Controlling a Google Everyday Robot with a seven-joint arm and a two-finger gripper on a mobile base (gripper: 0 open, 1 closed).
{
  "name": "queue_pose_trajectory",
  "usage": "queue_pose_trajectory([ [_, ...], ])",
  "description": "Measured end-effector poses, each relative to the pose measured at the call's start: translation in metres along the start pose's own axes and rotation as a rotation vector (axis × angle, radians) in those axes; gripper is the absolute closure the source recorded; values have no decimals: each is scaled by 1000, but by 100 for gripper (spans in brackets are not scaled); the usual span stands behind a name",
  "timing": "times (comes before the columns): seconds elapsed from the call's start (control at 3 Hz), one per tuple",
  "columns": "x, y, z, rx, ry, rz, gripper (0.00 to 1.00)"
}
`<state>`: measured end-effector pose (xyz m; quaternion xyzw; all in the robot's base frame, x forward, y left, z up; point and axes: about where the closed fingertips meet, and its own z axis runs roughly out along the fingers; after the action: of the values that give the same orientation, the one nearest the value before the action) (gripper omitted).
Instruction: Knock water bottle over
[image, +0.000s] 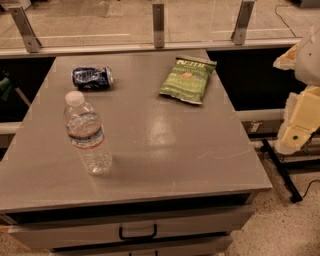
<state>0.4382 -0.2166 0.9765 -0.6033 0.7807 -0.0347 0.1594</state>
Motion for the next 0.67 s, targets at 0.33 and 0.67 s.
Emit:
queue_pose_trajectory([
  [0.33,-1,0,0,2,-3,-1,0],
  [0.67,-33,15,18,-29,-93,-16,0],
])
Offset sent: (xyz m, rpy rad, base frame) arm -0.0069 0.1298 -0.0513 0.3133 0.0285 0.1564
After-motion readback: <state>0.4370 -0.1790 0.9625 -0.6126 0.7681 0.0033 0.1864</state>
